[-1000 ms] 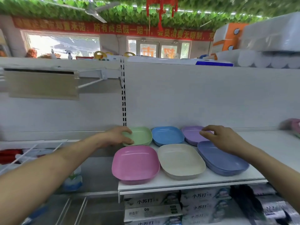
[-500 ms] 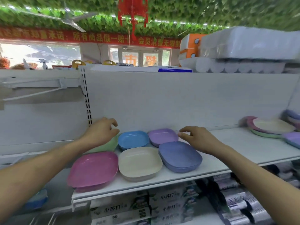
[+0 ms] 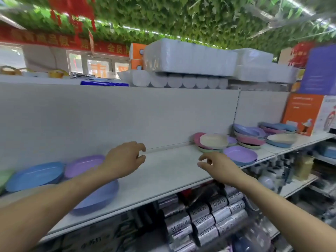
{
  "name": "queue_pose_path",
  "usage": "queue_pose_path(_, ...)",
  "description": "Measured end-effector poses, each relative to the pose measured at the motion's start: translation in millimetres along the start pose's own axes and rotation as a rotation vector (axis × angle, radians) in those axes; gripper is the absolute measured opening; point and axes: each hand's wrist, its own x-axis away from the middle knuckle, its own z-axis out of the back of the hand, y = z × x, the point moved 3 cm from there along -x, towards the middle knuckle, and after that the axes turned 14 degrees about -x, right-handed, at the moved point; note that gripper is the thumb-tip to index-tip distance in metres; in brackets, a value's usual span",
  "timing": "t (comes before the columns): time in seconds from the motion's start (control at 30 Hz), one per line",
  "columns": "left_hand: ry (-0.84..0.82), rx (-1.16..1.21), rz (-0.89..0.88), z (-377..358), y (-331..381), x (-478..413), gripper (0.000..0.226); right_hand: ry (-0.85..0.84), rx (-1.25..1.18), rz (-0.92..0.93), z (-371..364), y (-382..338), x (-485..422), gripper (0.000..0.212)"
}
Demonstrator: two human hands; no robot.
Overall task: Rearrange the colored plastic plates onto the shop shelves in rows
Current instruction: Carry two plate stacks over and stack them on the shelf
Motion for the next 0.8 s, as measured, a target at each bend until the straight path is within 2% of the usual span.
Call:
queue_pose_path(0.13, -0.044, 0.050, -0.058, -20, 68, -32, 0.028, 0.030, -0.039, -0.052, 35, 57, 5, 0.027)
queue_pose_path(0.3, -0.125, 0.149, -0.068, -48, 109, -78, 0.027, 0.083, -0.061, -0.084, 58, 108, -7, 0.020)
queue_pose_path(0.47, -0.150, 0.245, -0.043, -79, 123, -133, 0.021, 0.144, -0.119, -0.117, 69, 145, -37, 0.026)
queue_pose_path(0.63, -0.142, 0.200, -0.132, -99, 122, -194, 0.028, 0.174, -0.088, -0.120, 87, 158, -82, 0.028)
queue_pose_path(0.8, -0.161, 0.355, -0.143, -109, 125, -246, 0.030, 0.177, -0.051, -0.116, 95, 159, -136, 0.023)
